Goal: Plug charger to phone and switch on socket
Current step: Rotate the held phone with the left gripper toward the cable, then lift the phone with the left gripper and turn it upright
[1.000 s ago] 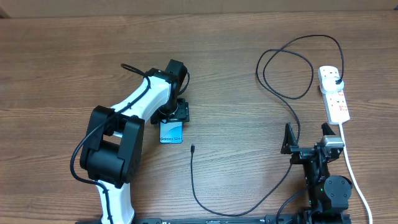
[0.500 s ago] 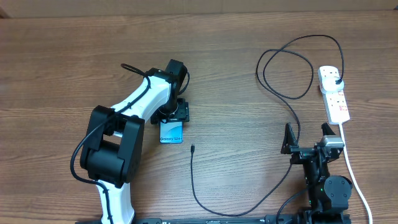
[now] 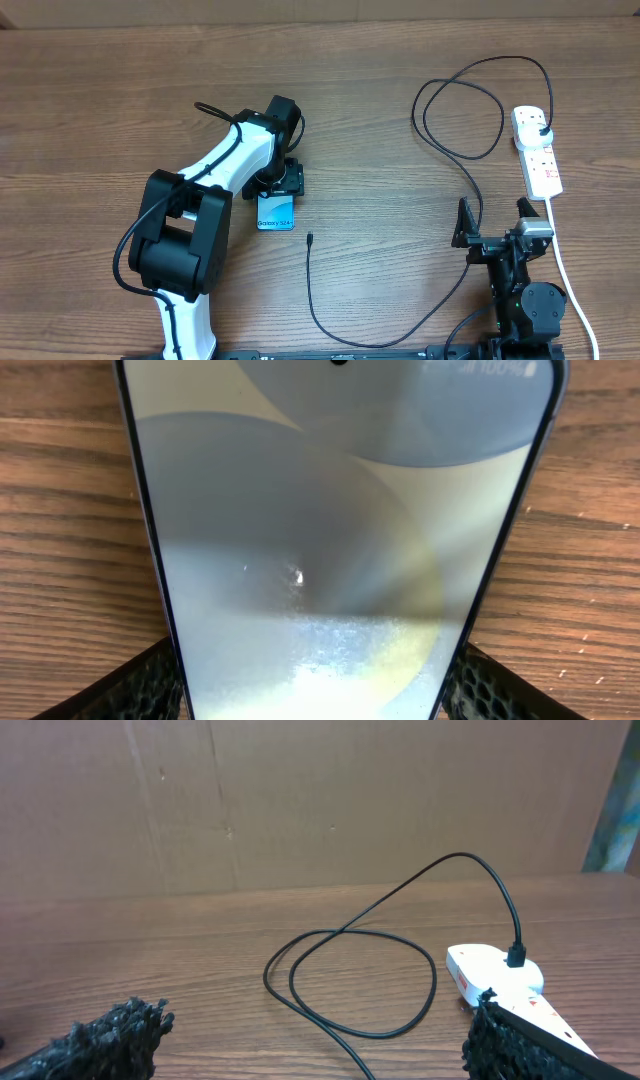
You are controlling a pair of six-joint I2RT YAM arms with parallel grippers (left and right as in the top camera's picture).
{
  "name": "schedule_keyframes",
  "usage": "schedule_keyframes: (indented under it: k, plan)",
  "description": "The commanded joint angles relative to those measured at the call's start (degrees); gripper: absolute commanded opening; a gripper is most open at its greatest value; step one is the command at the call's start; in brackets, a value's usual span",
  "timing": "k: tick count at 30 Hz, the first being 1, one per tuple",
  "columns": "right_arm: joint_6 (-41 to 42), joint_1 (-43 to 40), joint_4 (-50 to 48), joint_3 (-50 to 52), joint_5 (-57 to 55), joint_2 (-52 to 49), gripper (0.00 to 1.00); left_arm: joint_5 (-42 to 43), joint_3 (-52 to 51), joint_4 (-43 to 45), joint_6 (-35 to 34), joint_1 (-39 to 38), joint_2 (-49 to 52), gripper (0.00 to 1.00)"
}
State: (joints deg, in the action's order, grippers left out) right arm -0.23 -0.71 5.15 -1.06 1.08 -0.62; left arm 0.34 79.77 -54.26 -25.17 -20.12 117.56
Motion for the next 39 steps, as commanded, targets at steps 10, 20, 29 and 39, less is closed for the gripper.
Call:
schedule_keyframes:
  k: [10,20,29,39]
  plan:
    - [-0.3,0.1,-0.4,0.6,-0.3,0.5,1.0,0.7,-0.8,-0.6,-0.6,0.6,0.2,0.83]
    - [-0.3,0.1,-0.4,0.6,-0.3,0.5,1.0,0.8,-0.8,-0.8,-0.5,0.6,0.2,0.68]
    - [-0.3,0.1,-0.4,0.6,-0.3,0.5,1.0,4.2,4.1,-5.9,2.6,1.0,0.0,0.62]
    - [-0.3,0.1,-0.4,0.6,-0.3,0.5,1.0,18.8,14.8,-14.0,7.4,2.1,0.0,0.62]
